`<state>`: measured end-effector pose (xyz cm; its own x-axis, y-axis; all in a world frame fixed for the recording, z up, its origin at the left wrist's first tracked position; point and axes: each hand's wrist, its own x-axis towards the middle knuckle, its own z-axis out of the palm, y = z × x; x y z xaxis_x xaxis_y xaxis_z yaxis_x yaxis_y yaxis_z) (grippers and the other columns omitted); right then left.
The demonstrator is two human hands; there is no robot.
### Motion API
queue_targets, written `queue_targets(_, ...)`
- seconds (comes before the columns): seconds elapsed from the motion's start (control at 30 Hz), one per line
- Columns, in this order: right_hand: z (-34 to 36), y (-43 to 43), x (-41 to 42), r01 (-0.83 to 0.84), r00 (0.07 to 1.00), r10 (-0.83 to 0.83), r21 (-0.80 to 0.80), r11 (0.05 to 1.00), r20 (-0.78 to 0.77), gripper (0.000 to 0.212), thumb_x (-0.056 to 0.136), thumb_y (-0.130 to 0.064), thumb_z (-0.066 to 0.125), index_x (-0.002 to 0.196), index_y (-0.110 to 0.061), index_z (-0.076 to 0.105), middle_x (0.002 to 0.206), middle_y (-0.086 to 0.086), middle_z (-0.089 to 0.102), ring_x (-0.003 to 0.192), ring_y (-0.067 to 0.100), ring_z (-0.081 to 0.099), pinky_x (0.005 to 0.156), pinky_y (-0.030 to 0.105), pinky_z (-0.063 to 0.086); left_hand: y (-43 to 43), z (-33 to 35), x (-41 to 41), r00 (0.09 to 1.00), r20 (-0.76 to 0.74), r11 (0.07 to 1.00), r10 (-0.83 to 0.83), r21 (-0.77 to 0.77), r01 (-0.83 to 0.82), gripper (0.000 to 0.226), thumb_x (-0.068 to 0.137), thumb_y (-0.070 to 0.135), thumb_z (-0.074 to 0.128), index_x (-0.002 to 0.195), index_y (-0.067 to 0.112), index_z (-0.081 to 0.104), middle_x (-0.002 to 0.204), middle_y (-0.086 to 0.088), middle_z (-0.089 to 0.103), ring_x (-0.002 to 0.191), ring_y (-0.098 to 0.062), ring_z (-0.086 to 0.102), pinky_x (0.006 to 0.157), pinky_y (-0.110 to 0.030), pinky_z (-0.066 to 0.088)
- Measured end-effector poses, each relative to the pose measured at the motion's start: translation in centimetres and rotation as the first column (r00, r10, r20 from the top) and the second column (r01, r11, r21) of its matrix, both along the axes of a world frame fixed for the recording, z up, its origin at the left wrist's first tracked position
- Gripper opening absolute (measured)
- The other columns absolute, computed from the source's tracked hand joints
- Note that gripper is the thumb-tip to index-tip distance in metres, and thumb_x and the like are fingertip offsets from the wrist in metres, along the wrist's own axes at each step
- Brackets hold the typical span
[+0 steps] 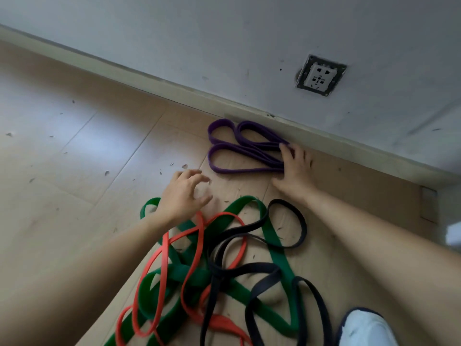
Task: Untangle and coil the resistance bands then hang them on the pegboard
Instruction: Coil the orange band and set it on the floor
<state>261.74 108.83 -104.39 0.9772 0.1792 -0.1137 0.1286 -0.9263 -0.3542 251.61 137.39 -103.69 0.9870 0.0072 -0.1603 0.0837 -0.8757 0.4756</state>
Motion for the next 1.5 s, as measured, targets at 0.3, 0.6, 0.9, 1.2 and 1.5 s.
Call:
queue_targets(0.3,0.9,1.0,-10.7,-0.431,0.853,0.370,-0.098,0.897,-0.369,0.069,0.082,-0.063,0.066,0.144,-0.041,0.046,0.158,-0.004,0.028,0.140,0.029,0.029,0.107,0.049,0.043,-0.5,1.6,-11.2,0.906,-0.389,0.981,0.169,0.157,-0.116,0.095,0.065,0.091,0.054,0.148,0.045,0.039,0.169,0.001,0.010,0.148,-0.040,0.020,0.116,-0.060,0.022)
queue_targets(0.6,5.6,-1.0,-17.1,-0.462,0.833,0.344,-0.203,0.863,-0.434,0.007,0.096,-0.034,0.062,0.093,-0.028,0.060,0.104,0.003,0.063,0.096,0.027,0.062,0.079,0.041,0.054,-2.2,2.7,-18.0,0.925,-0.377,0.998,0.044,0.056,-0.025,0.060,0.082,0.041,0.074,0.137,0.029,0.053,0.132,-0.002,0.052,0.119,-0.033,0.056,0.093,-0.043,0.048)
queue_targets(0.9,11.5,-3.0,-22.9,-0.652,0.669,0.409,-0.226,0.724,-0.621,0.007,0.090,-0.027,0.072,0.092,-0.024,0.066,0.091,-0.001,0.060,0.083,0.019,0.057,0.059,0.028,0.041,-3.8,7.1,-23.7,0.901,-0.400,0.982,-0.168,-0.146,0.118,0.027,0.080,0.034,0.079,0.103,0.023,0.070,0.089,0.007,0.060,0.085,-0.013,0.056,0.072,-0.025,0.042)
queue_targets(1.2,16.1,-2.7,-28.3,-0.810,0.319,0.260,-0.119,0.574,-0.911,0.044,0.091,-0.023,0.073,0.134,-0.025,0.062,0.112,0.004,0.070,0.092,0.022,0.065,0.078,0.035,0.054,-1.8,14.5,-25.1,0.837,-0.481,0.959,-0.261,-0.028,0.283,0.016,0.083,0.027,0.079,0.095,0.021,0.070,0.085,0.005,0.066,0.076,-0.015,0.061,0.061,-0.017,0.042)
queue_targets(1.5,19.9,1.9,-28.9,-0.468,0.753,0.513,0.213,0.858,-0.412,0.058,0.083,-0.040,0.080,0.136,-0.025,0.059,0.126,0.000,0.066,0.106,0.016,0.064,0.095,0.038,0.056,-2.8,21.5,-26.3,0.896,-0.383,0.967,-0.227,-0.196,0.162,0.006,0.091,0.018,0.069,0.089,0.023,0.070,0.086,0.002,0.076,0.082,-0.012,0.073,0.078,-0.029,0.058)
